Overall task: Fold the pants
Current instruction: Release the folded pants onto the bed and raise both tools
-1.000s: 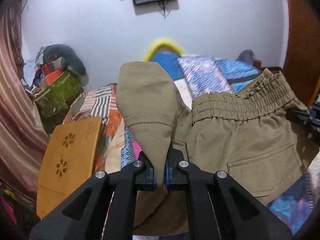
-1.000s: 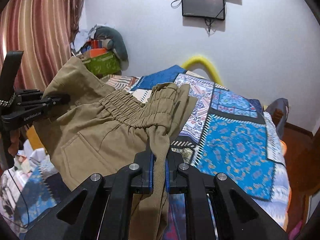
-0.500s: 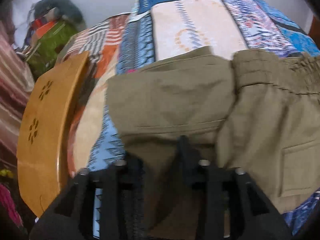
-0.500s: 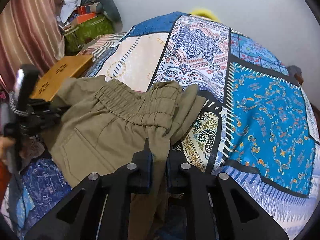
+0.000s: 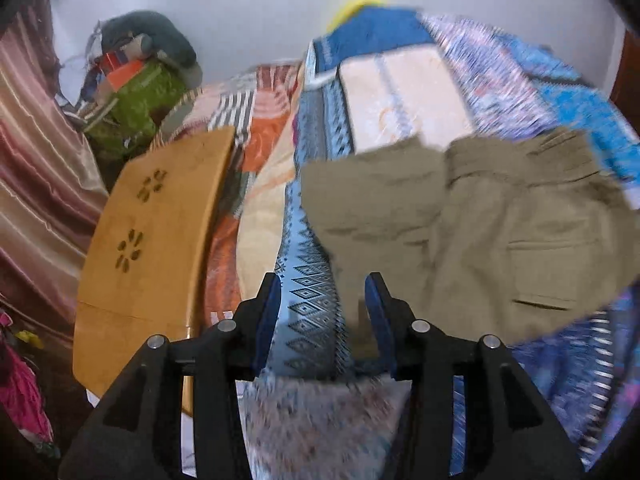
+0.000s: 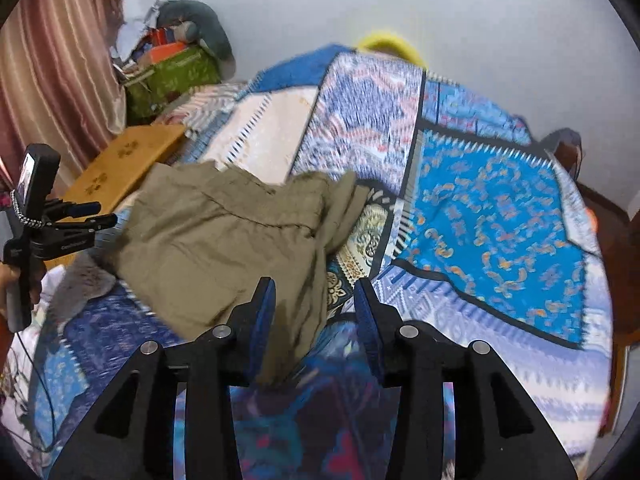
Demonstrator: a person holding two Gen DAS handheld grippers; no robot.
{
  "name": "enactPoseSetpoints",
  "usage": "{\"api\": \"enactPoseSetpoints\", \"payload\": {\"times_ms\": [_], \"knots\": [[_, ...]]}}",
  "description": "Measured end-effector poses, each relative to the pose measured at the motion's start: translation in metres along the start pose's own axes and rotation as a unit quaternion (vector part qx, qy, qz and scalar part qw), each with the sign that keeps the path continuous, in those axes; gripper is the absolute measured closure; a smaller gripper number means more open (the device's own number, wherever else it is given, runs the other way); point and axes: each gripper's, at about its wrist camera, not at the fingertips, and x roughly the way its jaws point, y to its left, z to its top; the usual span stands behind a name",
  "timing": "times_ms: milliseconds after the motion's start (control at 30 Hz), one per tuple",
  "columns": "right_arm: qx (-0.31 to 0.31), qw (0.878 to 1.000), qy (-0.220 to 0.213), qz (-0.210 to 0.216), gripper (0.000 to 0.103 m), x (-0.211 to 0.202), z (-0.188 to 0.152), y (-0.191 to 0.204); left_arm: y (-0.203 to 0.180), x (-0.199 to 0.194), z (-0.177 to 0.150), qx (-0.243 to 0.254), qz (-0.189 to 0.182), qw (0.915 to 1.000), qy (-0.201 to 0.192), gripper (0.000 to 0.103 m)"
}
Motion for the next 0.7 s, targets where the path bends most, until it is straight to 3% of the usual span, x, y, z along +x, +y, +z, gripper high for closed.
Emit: {"api": "enactPoseSetpoints", "payload": {"times_ms": [267, 500, 700], "knots": [[-0.021, 0.995, -0.093, 0.012, 0.066, -0.113, 0.008, 0.036, -0.012, -0.152, -0.004, 0.013, -0.034, 0.9921, -0.121, 0.057], [-0.049, 0.978, -0.200, 0.026, 0.066, -0.219, -0.014, 0.085, -0.021, -0.293, -0.044, 0.010, -0.067, 0.9704, -0.232, 0.055], [-0.059, 0.959, -0.274, 0.048, 0.066, -0.290, -0.054, 0.130, -0.018, -0.373, -0.098, -0.023, -0.080, 0.9524, -0.293, 0.053]]}}
